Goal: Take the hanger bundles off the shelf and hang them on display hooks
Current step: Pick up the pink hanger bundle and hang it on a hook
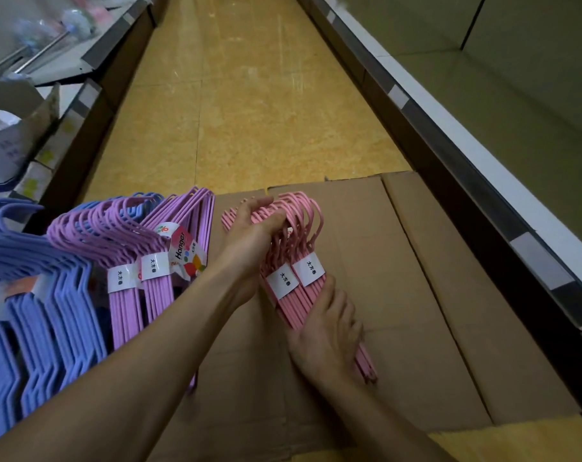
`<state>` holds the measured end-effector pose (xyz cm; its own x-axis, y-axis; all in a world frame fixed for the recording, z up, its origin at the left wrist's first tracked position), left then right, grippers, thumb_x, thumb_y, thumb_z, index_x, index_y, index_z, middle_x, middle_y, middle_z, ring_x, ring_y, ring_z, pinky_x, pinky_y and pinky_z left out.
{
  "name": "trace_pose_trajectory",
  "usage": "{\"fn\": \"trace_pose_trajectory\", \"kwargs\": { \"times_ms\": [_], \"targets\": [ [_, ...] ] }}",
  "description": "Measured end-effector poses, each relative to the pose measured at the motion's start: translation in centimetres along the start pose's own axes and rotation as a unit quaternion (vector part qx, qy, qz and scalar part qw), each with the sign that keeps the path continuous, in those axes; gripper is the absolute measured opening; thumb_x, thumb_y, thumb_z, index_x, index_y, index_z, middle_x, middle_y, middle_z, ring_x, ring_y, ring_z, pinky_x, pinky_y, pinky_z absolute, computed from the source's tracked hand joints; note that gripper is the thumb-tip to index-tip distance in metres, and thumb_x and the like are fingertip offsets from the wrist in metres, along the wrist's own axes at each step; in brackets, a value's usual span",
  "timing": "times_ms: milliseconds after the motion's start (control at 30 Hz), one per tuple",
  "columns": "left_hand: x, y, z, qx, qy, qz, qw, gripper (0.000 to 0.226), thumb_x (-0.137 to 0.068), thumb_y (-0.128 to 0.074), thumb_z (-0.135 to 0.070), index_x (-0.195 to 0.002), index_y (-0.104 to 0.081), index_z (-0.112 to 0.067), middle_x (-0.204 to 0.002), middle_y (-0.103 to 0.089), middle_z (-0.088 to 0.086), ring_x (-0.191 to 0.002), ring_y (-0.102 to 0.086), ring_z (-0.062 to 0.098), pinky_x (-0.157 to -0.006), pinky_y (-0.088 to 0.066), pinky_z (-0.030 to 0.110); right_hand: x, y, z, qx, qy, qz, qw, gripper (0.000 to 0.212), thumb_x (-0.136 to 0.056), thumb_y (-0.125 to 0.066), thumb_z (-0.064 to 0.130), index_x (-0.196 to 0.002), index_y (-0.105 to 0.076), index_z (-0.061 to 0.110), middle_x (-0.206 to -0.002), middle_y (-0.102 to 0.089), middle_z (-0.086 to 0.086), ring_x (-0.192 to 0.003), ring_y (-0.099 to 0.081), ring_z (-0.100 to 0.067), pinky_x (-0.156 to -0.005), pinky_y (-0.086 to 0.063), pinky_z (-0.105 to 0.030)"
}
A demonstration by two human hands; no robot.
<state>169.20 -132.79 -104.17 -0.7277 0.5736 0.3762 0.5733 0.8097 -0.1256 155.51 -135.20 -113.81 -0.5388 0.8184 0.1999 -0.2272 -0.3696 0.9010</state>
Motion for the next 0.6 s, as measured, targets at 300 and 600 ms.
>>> {"fn": "trace_pose_trajectory", "kwargs": {
  "times_ms": [300, 600],
  "targets": [
    [0.3, 0.3, 0.0, 0.011, -0.002, 0.026, 1.0, 0.067, -0.096, -0.061, -0.019, -0.151, -0.026, -0.034, -0.133, -0.058, 0.008, -0.09, -0.071, 0.012, -0.054, -0.052, 0.018, -0.1, -0.8, 0.0, 0.009, 0.009, -0.042, 0.999, 0.095, -0.084, -0.065, 0.042, -0.154, -0.008, 0.011, -0.139, -0.039, -0.01, -0.126, -0.042, -0.025, -0.102, -0.039, -0.038],
    [0.8, 2.3, -1.7, -0.018, 0.002, 0.018, 1.0, 0.038, -0.099, -0.055, -0.034, -0.133, -0.042, -0.026, -0.114, -0.068, 0.01, -0.1, -0.062, 0.022, -0.097, -0.046, 0.041, -1.2, 2.8, -1.6, -0.118, -0.005, 0.003, 0.993, 0.09, -0.083, -0.07, 0.026, -0.155, -0.015, 0.022, -0.146, -0.043, -0.006, -0.132, -0.045, -0.028, -0.104, -0.044, -0.049]
  ]
}}
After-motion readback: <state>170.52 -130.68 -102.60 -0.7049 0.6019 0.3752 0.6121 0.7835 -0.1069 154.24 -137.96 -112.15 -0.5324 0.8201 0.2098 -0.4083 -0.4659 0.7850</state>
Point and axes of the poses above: each hand's wrist, its own x-axis away from the middle knuckle, its own y-axis out of the back of the hand, z = x × y, the point moved 3 cm from there along -x, towards the middle knuckle
